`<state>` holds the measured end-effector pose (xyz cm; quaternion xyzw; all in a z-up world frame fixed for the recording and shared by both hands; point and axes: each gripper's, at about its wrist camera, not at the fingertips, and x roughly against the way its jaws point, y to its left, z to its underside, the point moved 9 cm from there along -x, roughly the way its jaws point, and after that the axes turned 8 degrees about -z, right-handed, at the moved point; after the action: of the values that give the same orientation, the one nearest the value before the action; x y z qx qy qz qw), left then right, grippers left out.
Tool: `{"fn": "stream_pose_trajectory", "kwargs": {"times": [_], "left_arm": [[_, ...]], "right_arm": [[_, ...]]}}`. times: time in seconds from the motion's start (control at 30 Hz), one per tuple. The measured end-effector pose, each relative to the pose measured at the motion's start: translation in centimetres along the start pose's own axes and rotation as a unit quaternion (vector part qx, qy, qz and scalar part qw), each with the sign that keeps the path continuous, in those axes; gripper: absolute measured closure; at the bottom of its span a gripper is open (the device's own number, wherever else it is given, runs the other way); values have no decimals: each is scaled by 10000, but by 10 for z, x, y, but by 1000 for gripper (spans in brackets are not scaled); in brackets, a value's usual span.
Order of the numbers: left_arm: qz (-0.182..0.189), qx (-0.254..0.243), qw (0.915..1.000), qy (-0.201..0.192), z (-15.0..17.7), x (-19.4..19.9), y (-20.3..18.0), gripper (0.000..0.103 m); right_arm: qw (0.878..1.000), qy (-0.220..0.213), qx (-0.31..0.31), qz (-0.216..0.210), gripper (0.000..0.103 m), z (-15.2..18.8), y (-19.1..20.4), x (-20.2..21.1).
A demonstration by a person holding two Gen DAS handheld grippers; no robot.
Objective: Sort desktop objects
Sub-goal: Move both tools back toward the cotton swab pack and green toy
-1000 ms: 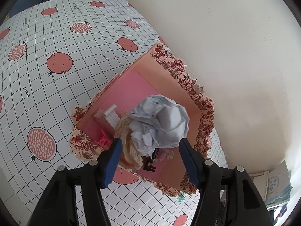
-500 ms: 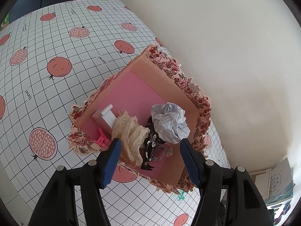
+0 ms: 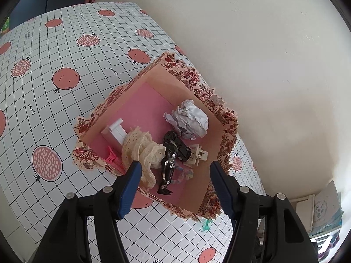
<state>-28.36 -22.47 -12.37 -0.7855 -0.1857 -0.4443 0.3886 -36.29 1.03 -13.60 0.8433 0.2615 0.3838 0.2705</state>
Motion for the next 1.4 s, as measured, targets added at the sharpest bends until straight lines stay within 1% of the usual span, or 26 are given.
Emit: {"fn": "stream_pose_trajectory", "kwargs": {"times": [0.13,0.3,0.4,0.5,0.6,0.73,0.87,0.97,1.07,1.13,1.23,1.3,1.4], "left_arm": [[36,-52,10000,8,4,1,-6,37],[-51,-279,9996,-30,10,1,-17,37],[-78,-506,9986,-100,13,3,-28,37],[-73,-792,9967,-180,19,5,-42,37],[-16,-1067,9941,-189,27,4,-56,37],[59,-1439,9894,-196,41,1,-77,37],[196,-1785,9835,-211,56,-2,-98,37],[418,-2036,9781,-88,71,-6,-116,37],[616,-2341,9702,79,90,-13,-133,37],[633,-2565,9643,162,105,-19,-143,37],[667,-2787,9574,350,125,-32,-152,37],[617,-2847,9556,432,133,-43,-154,37],[444,-2859,9558,523,138,-58,-150,37]], "right_arm": [[9998,-99,38,174,72,-8,-12,14],[9990,-256,-19,370,72,-22,-33,33],[9979,-373,-71,529,72,-32,-49,46],[9971,-545,-207,483,72,-44,-62,62],[9957,-668,-194,604,72,-51,-74,76],[9938,-658,-116,887,72,-53,-93,89],[9928,-590,-151,1027,72,-53,-109,93],[9907,-562,-185,1223,72,-52,-120,95],[9884,-575,-447,1330,72,-51,-134,99],[9873,-555,-658,1338,72,-49,-143,100],[9843,-443,-816,1500,72,-44,-156,101],[9821,-360,-949,1586,72,-40,-165,100],[9778,-201,-1202,1705,72,-31,-176,98]]}}
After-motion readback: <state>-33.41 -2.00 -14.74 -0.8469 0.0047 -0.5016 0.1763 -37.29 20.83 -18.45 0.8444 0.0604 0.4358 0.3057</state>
